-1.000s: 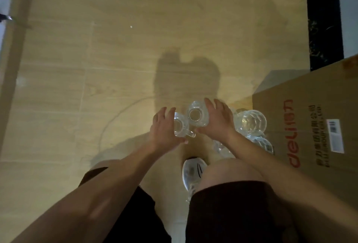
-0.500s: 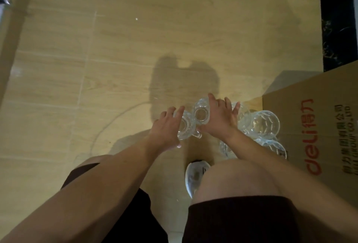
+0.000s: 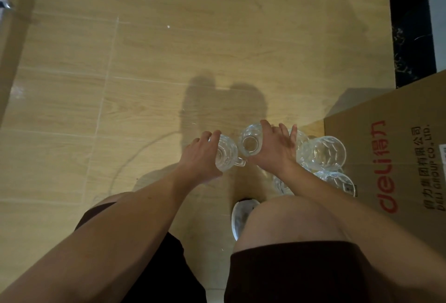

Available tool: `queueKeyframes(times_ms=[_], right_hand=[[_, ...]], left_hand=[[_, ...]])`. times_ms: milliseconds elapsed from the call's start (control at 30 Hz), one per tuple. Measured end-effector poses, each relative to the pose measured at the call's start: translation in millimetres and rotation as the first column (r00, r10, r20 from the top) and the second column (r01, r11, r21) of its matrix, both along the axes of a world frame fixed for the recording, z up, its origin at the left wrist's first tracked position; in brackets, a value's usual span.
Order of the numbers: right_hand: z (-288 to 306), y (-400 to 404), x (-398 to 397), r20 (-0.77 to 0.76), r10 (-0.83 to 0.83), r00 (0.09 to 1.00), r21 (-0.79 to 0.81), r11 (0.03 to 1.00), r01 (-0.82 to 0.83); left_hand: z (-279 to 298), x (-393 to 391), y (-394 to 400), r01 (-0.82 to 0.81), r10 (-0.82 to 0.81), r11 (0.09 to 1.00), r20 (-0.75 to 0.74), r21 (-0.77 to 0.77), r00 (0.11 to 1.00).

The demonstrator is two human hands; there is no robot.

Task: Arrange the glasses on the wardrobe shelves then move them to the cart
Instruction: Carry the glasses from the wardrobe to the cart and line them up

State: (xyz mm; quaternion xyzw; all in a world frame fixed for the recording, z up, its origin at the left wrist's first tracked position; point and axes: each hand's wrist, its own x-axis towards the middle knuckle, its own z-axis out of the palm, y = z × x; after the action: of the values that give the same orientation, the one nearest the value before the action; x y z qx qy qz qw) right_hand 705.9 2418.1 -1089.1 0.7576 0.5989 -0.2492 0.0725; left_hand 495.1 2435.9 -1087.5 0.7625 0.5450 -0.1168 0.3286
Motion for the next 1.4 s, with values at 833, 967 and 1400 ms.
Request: queueKeyframes(times_ms=[833,967,1400], right_hand=[[423,36,-3,-0.430,-0.137,0.893,0.203,0.948,0.243],[525,47,-16,-0.436,-0.106,0.894,0.278,0.929,0.246],[832,79,-85,-0.479,0.069,0.875,0.605,0.748,0.273]], left_hand=[[416,-29,32,-0.303,0.279,0.950,0.230,0.077,0.932],[523,-41,44,-0.348,0.297,0.927,0.291,0.138,0.909],[845,-106,61,-0.681,0.363,0.683,0.687,0.263,0.630]])
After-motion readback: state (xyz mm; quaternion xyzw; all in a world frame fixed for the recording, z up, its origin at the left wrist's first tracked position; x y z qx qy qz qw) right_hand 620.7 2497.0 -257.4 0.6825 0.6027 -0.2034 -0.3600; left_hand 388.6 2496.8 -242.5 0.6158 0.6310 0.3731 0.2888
